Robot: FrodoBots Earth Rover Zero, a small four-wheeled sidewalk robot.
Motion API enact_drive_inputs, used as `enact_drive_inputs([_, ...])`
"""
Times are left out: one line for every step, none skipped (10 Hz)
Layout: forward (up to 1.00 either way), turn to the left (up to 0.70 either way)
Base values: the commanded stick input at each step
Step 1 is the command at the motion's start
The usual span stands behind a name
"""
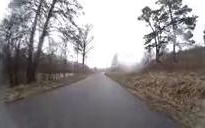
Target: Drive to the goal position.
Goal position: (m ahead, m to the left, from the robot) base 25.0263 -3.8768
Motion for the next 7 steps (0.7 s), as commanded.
enact_drive_inputs([0.7,0.0])
enact_drive_inputs([0.7,0.0])
enact_drive_inputs([0.7,0.0])
enact_drive_inputs([0.7,0.0])
enact_drive_inputs([0.7,0.0])
enact_drive_inputs([0.7,0.0])
enact_drive_inputs([0.7,0.0])
